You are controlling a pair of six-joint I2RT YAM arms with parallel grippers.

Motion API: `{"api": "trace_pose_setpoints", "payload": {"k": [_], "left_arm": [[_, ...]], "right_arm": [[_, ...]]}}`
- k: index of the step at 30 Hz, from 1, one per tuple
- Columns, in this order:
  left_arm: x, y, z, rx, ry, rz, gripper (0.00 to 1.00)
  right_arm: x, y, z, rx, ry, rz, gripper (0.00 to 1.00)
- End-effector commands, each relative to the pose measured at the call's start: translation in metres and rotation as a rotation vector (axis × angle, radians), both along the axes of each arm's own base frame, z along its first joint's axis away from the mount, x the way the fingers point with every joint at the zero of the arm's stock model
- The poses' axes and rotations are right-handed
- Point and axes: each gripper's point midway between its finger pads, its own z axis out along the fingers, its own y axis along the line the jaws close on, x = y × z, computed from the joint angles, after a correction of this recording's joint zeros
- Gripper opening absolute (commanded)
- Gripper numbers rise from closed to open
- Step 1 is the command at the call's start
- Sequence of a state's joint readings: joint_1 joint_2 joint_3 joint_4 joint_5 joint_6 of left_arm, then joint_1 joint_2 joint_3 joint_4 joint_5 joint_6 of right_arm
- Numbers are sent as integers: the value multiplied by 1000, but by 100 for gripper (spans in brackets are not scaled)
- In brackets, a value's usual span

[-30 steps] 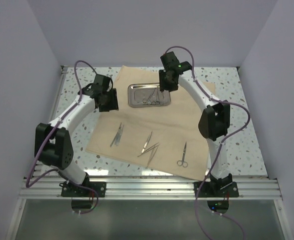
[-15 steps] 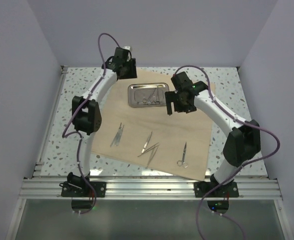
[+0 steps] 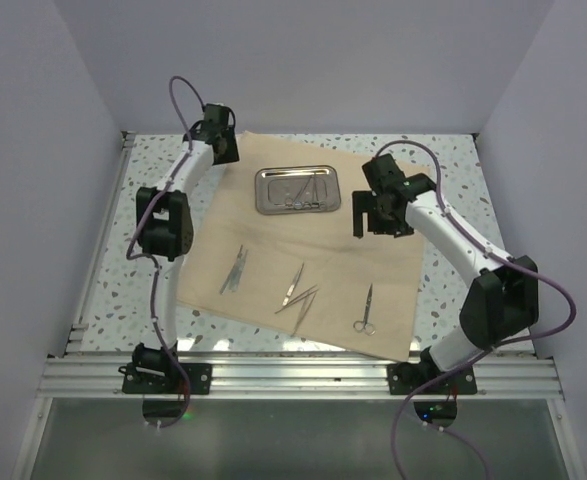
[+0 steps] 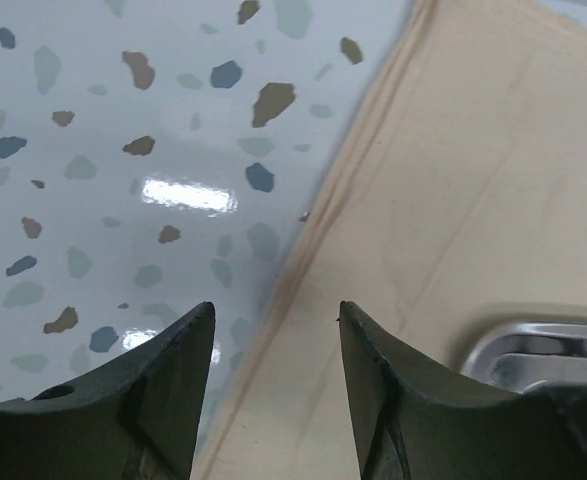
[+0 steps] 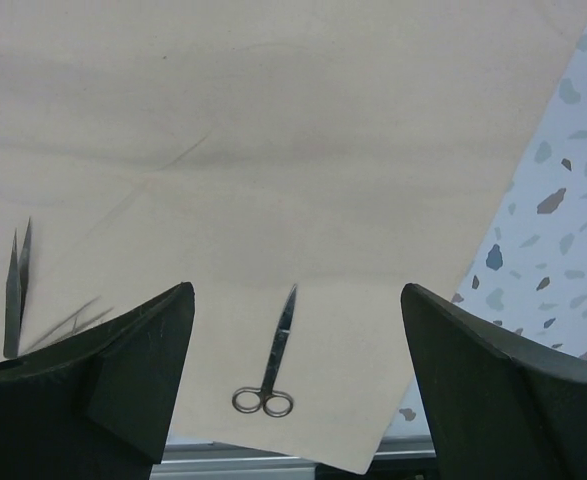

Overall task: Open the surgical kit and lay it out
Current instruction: Adjust the surgical kit at the center of the board.

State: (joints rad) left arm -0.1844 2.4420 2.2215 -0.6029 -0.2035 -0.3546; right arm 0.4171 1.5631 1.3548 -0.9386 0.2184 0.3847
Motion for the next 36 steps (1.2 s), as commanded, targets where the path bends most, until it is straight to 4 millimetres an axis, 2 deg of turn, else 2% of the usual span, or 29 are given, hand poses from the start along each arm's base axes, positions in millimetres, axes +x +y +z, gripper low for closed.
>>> {"api": "trace_pose_setpoints", "payload": {"k": [1,4,5,6,7,8,10,11,14,16,19,20,23,24,25,27,28,30,34,36], "left_arm": [[-2,22,-12,48,19,21,56],[-12,18,-37,42,85,-15,55],[-18,18,-46,43,112,-21,54],[-21,18,-51,42,126,-25,54],[-23,16,-55,33,137,-34,52],[-29,16,-64,31,160,-40,51],[-34,10,-71,7,180,-65,49],[-39,9,-75,3,197,-72,48],[-47,8,-83,-2,229,-82,45],[-53,6,-89,-9,260,-94,39],[-63,3,-97,-28,295,-104,28],[-66,3,-99,-30,301,-104,25],[-75,2,-101,-39,322,-107,9],[-77,2,-98,-40,322,-108,0],[-83,3,-101,-38,340,-107,0],[-87,5,-93,-36,334,-106,0],[-94,6,-98,-31,347,-105,0],[-98,8,-91,-25,339,-104,0],[-114,12,-93,-19,364,-95,0],[-117,14,-89,-12,361,-87,0]], "right_arm": [[22,3,6,7,-33,-32,88],[33,-9,0,12,-21,-96,89],[40,-24,-2,37,-16,-153,89],[44,-29,-6,73,-9,-194,89],[50,-25,-14,150,7,-207,89],[57,-40,-19,179,14,-267,89],[70,-48,-21,192,4,-293,89],[75,-57,-30,183,25,-316,89],[86,-76,-36,168,28,-391,89],[91,-91,-41,159,24,-453,89],[94,-103,-56,176,33,-531,89],[96,-105,-60,185,33,-550,89],[101,-114,-73,151,38,-586,89],[102,-121,-79,114,40,-602,89],[102,-135,-81,101,38,-637,89],[103,-146,-85,72,34,-676,89],[104,-152,-91,69,38,-690,88],[107,-159,-94,48,39,-699,86],[109,-168,-116,12,84,-698,81],[111,-168,-124,9,92,-692,72]]}}
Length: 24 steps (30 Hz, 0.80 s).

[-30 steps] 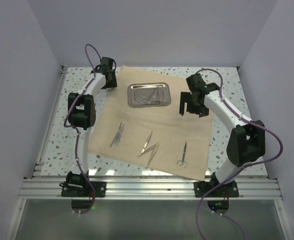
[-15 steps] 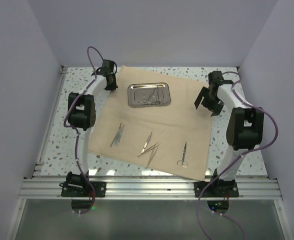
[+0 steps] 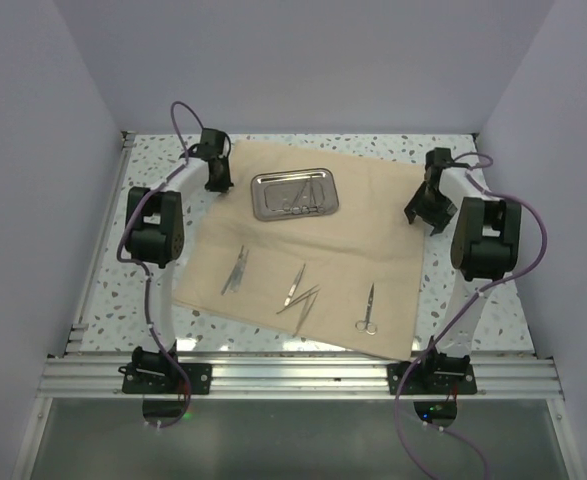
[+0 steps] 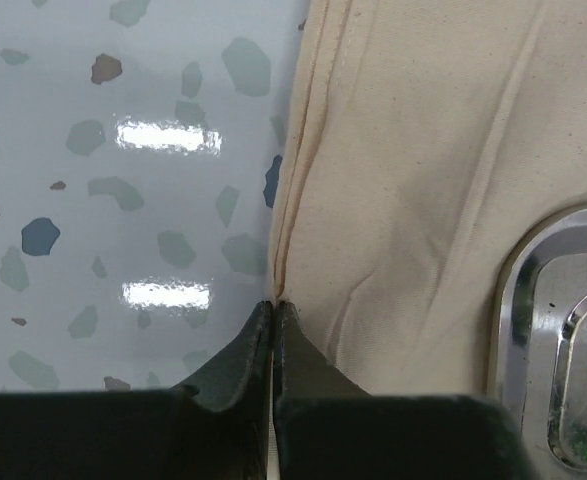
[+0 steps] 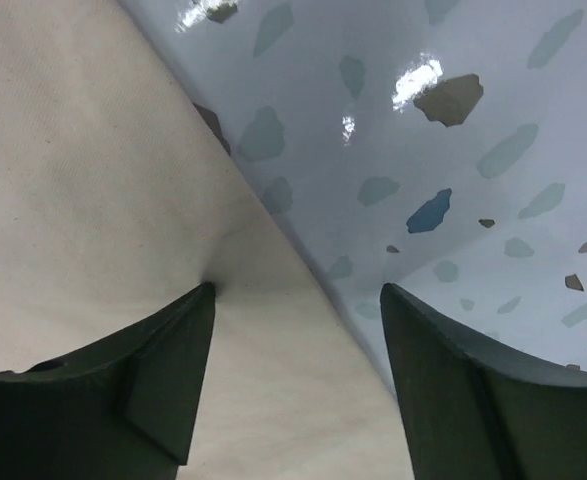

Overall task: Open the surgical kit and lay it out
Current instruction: Adjust the surgical kit at the center of the board.

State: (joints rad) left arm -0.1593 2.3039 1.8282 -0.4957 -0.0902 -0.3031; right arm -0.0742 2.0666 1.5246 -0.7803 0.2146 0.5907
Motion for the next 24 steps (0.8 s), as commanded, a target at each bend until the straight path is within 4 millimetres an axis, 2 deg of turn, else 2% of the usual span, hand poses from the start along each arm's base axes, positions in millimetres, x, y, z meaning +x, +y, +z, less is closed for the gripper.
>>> {"api": "trace_pose_setpoints", "payload": {"k": [1,2,3,4,7,8,14,17,18,19,21,24], "left_arm": [[-58,8,-32,33,207,-1,0],[-59,9,-32,36,206,4,0],[-60,11,-27,41,199,9,0],[-63,13,-26,46,201,15,0],[-70,15,-26,49,215,29,0],[-72,16,-25,49,215,34,0],[-84,36,-13,74,207,110,0],[-87,50,-5,80,195,159,0],[-86,53,0,82,186,173,0],[-87,57,1,82,186,189,0],[-85,59,4,85,176,196,0],[-72,60,8,79,150,198,0]], "right_arm": [[17,-8,-3,-43,-33,-5,67],[17,-7,-9,-35,-23,2,56],[19,-6,-12,-29,-26,8,52],[20,-2,-18,-8,-18,13,39],[25,4,-27,31,-22,27,17],[27,8,-29,52,-22,31,1],[53,20,-34,119,-50,33,0],[75,25,-30,147,-83,53,0],[90,26,-19,156,-119,62,0],[89,28,-26,169,-94,62,0],[100,29,-19,174,-124,65,0],[97,30,-19,180,-115,67,0]]}}
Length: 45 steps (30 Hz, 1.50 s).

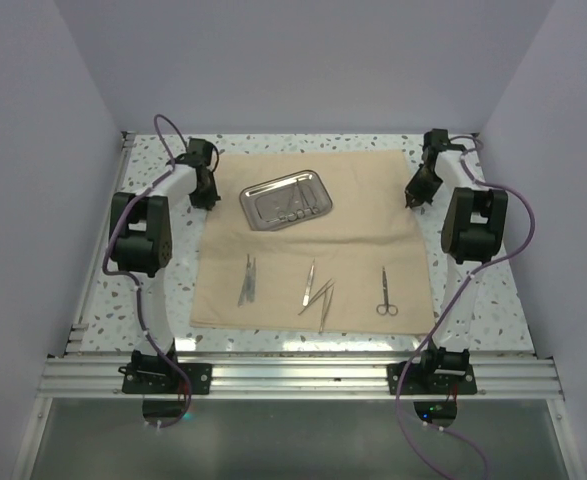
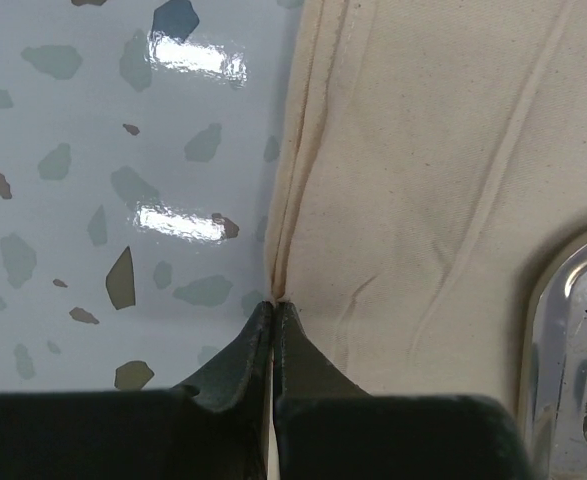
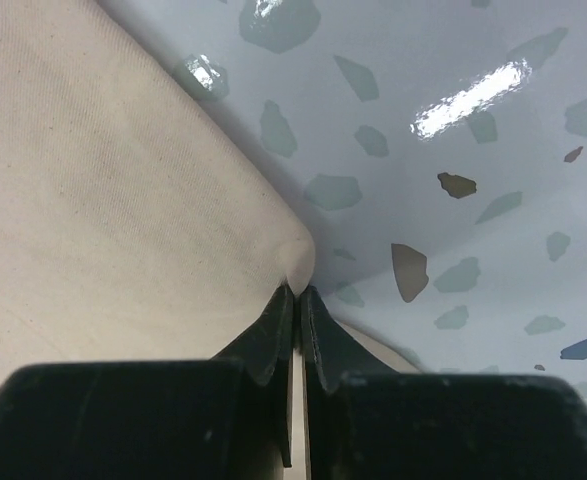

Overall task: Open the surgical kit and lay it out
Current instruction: Adjust the surgical kit at the center of the board, then pick up the medical item from the container.

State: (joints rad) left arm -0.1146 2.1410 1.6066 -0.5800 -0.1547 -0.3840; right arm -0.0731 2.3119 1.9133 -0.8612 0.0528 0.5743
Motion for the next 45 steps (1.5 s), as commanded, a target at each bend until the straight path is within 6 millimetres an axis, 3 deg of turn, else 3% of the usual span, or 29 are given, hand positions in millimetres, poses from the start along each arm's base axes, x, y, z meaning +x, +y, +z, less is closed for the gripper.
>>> {"api": "trace_pose_setpoints", "payload": {"k": [1,4,5,7,8,9,11,14,16,19,20,23,26,28,31,33,36,42,45], "left_arm": [[-1,21,10,47,14,50,0],[25,19,16,43,-31,47,0],[32,19,18,43,-43,48,0],[50,18,21,42,-80,52,0],[56,17,23,36,-100,52,0],[64,16,24,31,-119,49,0],[76,15,26,25,-156,52,0],[87,13,20,7,-164,61,0],[92,13,21,2,-175,72,0],[97,15,33,13,-211,84,2],[100,14,52,10,-254,80,24],[111,1,92,16,-376,44,57],[119,-28,122,2,-456,-22,60],[121,-61,134,-32,-484,-93,60],[114,-109,133,-74,-487,-189,59],[105,-146,122,-98,-468,-268,58],[91,-182,100,-108,-410,-338,56],[71,-220,72,-117,-337,-410,53],[62,-224,62,-91,-300,-415,50]], "right_arm": [[17,7,-19,32,-43,8,0],[3,6,-16,28,-35,13,0],[1,8,-6,30,-53,24,5],[-11,9,-5,33,-54,39,43],[-15,10,-2,33,-59,43,74],[-24,10,9,32,-73,42,85],[-31,10,19,23,-95,44,91],[-48,9,37,8,-120,52,92],[-49,9,60,0,-174,59,92],[-52,12,86,6,-239,77,92],[-54,12,92,1,-251,80,92],[-67,9,110,-32,-276,80,92],[-88,5,115,-60,-267,73,92],[-100,4,115,-65,-254,72,92],[-122,6,116,-64,-233,71,92],[-136,6,120,-65,-232,70,92],[-156,6,124,-75,-227,79,92],[-191,7,118,-79,-191,90,92],[-202,6,119,-91,-186,93,92]]}}
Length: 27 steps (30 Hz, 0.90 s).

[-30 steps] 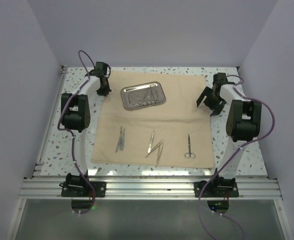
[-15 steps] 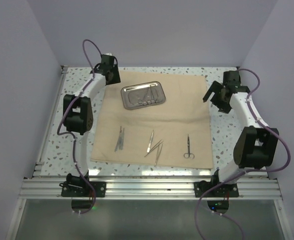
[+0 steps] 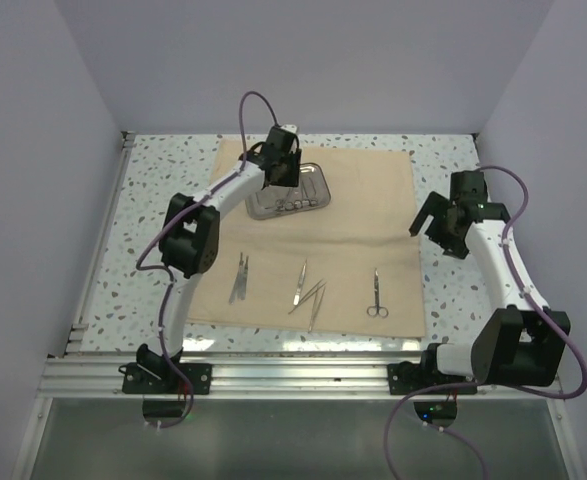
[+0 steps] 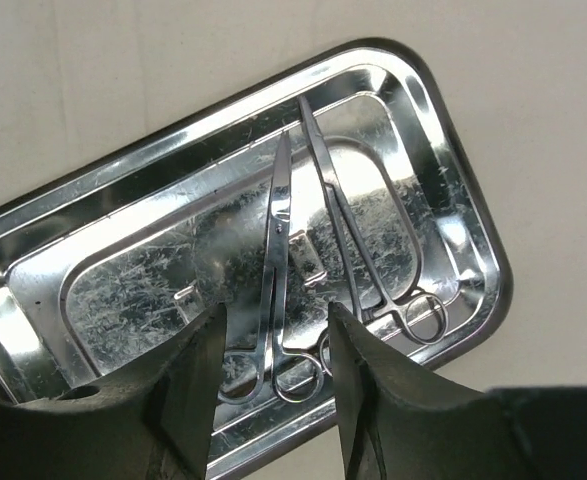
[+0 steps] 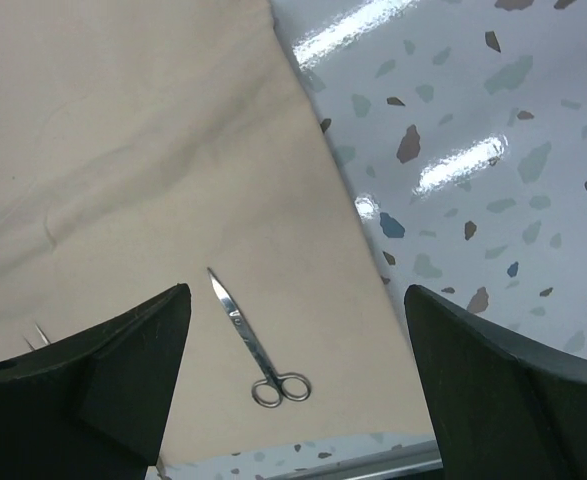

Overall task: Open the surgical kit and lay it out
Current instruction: Pick up the medical item from the container.

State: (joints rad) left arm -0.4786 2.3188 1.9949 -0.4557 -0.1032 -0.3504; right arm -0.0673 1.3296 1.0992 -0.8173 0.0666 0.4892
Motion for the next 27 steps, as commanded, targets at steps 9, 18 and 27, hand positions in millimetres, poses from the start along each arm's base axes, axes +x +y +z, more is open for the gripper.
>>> {"api": "trace_pose_setpoints", "payload": {"k": [9,18,27], "left_arm": [[-36,18,-16,110,51,7,40],[-54,10,-24,119,66,-21,34],[-39,8,-18,148,48,13,34]], "right_arm": [[-26,-3,-3,-31,21,7,92],[-26,-2,-9,-26,26,6,92],[-25,-4,-8,-40,28,15,92]]}}
